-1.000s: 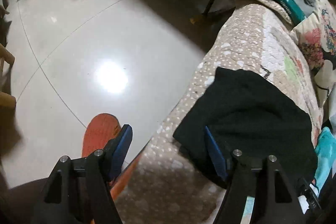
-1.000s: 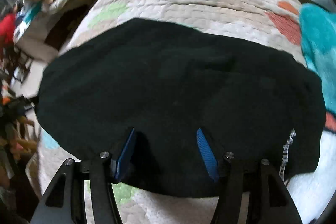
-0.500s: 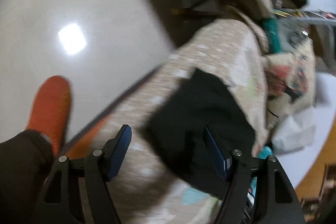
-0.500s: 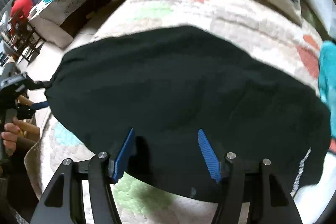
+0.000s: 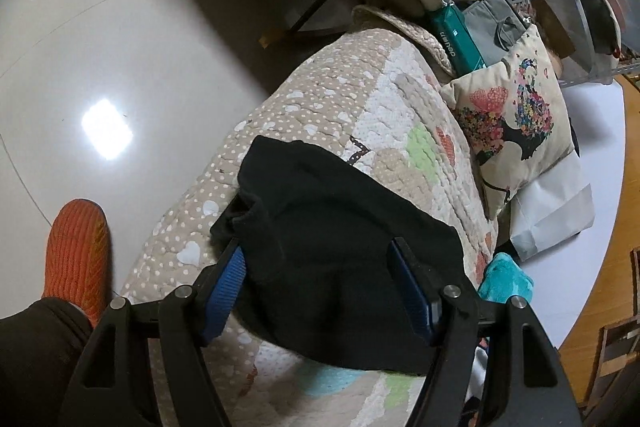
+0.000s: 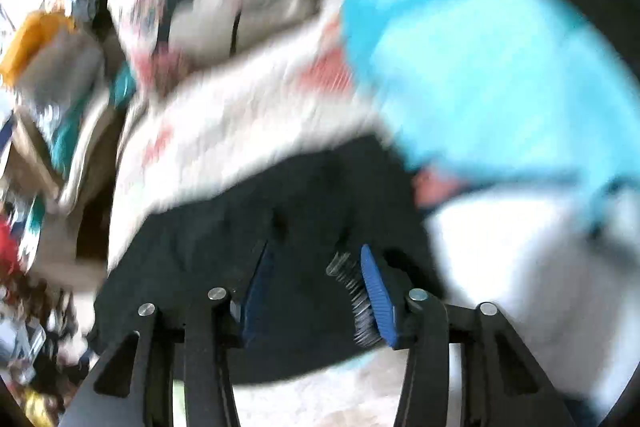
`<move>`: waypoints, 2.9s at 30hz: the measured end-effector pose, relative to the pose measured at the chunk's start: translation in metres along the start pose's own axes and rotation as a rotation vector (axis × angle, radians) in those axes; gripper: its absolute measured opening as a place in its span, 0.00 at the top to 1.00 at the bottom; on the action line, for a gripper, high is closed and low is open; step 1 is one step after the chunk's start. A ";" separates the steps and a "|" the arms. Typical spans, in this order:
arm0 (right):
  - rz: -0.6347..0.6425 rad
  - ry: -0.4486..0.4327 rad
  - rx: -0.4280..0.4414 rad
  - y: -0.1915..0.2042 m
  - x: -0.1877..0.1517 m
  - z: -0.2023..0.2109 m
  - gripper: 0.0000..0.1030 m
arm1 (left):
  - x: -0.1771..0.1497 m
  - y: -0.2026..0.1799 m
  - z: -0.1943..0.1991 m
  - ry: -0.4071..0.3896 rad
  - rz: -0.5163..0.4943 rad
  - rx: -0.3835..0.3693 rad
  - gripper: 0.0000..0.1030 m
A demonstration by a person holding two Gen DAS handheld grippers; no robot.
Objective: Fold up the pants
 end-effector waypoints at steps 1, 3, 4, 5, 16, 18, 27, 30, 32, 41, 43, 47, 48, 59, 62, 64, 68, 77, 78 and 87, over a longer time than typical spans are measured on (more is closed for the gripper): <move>0.021 0.022 -0.007 0.001 0.004 -0.004 0.43 | 0.000 -0.002 0.001 -0.002 -0.008 0.001 0.32; 0.065 0.086 -0.002 0.005 0.005 -0.017 0.43 | -0.001 -0.008 0.003 -0.019 -0.034 0.001 0.32; 0.100 0.108 -0.007 0.008 0.005 -0.026 0.43 | 0.000 -0.008 0.006 -0.030 -0.045 0.003 0.32; 0.145 0.134 -0.029 0.010 0.005 -0.037 0.43 | 0.001 -0.009 0.010 -0.055 -0.059 0.011 0.32; 0.157 0.164 -0.195 -0.008 0.003 -0.053 0.65 | 0.018 0.025 0.035 -0.162 0.040 0.102 0.32; 0.153 0.154 -0.214 -0.008 0.001 -0.053 0.59 | 0.018 0.033 0.036 -0.162 0.061 0.114 0.32; 0.045 0.098 -0.116 -0.013 0.000 -0.009 0.40 | 0.005 0.074 0.032 -0.101 0.222 0.067 0.32; 0.058 0.059 -0.094 0.000 -0.002 0.006 0.39 | -0.006 0.075 0.030 -0.086 0.214 0.035 0.32; 0.108 0.045 -0.049 0.023 -0.004 0.012 0.39 | -0.013 0.075 0.029 -0.082 0.206 0.031 0.32; 0.487 0.201 0.332 0.207 -0.044 -0.004 0.39 | -0.034 0.048 0.002 -0.017 0.103 0.007 0.32; 0.572 0.267 0.406 0.253 -0.058 -0.015 0.39 | -0.039 0.050 -0.007 0.008 0.110 0.043 0.32; 0.785 0.371 0.471 0.336 -0.091 -0.037 0.39 | -0.042 0.051 -0.013 -0.016 0.122 0.066 0.30; 0.848 0.405 0.474 0.359 -0.101 -0.046 0.39 | -0.042 0.050 -0.013 -0.021 0.127 0.061 0.29; 1.155 0.602 0.501 0.475 -0.168 -0.121 0.39 | -0.033 0.047 -0.014 -0.019 0.157 0.078 0.64; 1.200 0.624 0.498 0.483 -0.181 -0.132 0.39 | -0.030 0.043 -0.014 -0.014 0.121 0.087 0.76; 1.221 0.631 0.510 0.489 -0.190 -0.133 0.47 | -0.028 0.043 -0.014 -0.002 0.121 0.068 0.87; 1.264 0.610 0.505 0.490 -0.198 -0.130 0.74 | -0.028 0.035 -0.009 -0.006 0.101 0.031 0.89; 1.054 0.466 0.585 0.454 -0.128 -0.089 0.82 | -0.035 -0.010 0.002 -0.028 -0.018 -0.138 0.89; 1.029 0.449 0.584 0.446 -0.120 -0.085 0.82 | -0.037 -0.017 0.000 -0.022 -0.036 -0.153 0.89; 0.779 0.377 0.545 0.352 -0.070 -0.075 0.82 | -0.080 -0.086 -0.033 0.106 -0.259 -0.281 0.89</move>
Point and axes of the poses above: each gripper's, at about its wrist camera, not at the fingertips, and z roughly against the way its jaws point, y to its left, x to its top, the point moved 1 cm from there along -z, roughly the way its jaws point, and after that the axes turned 5 degrees about -y, right-handed, at the moved point
